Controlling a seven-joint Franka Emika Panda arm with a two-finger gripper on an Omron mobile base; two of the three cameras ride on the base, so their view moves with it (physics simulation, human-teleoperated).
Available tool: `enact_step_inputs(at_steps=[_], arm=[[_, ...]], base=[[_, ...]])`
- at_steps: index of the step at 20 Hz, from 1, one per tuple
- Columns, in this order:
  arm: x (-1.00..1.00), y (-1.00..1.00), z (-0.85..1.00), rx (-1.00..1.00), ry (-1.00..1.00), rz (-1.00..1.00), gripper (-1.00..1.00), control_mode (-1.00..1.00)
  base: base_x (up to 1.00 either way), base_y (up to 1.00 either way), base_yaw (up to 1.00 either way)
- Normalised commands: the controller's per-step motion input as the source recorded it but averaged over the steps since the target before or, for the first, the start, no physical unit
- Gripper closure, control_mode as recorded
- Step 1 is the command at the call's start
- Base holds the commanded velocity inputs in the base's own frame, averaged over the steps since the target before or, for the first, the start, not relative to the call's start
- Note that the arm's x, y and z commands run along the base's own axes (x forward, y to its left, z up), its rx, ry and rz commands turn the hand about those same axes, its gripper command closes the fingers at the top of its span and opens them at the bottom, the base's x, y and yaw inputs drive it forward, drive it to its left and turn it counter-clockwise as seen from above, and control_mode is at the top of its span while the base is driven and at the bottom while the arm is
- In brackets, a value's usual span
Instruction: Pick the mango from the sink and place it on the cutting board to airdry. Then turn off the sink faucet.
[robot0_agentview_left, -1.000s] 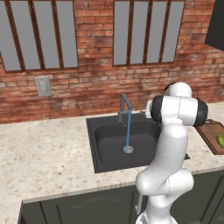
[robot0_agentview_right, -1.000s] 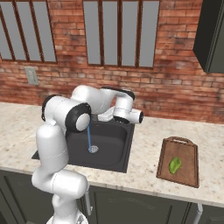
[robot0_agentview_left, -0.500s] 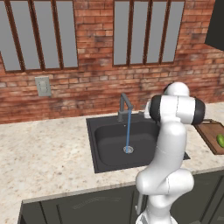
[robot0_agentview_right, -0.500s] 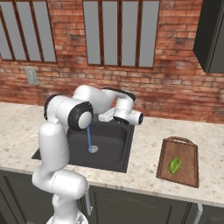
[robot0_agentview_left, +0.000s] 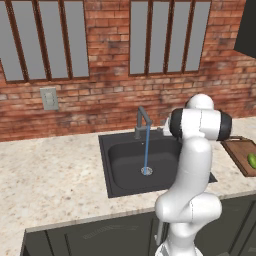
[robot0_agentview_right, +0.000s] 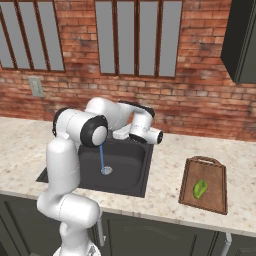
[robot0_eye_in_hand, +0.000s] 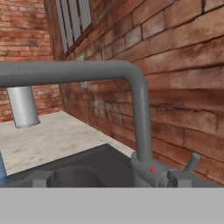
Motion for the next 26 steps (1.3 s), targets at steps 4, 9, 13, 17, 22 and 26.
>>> enact_step_inputs(at_steps=[4,9,13,17,22,26], arm=[[0.2,0.0,-0.06,0.01,0.0,-0.01,-1.0,-1.0],[0.3,0.0,-0.01,0.02,0.0,0.0,-1.0,-1.0],[0.32,0.0,-0.03,0.02,0.0,0.0,-1.0,-1.0],[0.31,0.0,-0.08,0.02,0.0,0.0,-1.0,-1.0],[0.28,0.0,-0.13,0.02,0.0,0.0,-1.0,-1.0],[0.26,0.0,-0.14,0.02,0.0,0.0,-1.0,-1.0]], base=[[0.0,0.0,0.0],[0.0,0.0,0.0],[0.0,0.0,0.0],[0.0,0.0,0.0],[0.0,0.0,0.0],[0.0,0.0,0.0]])
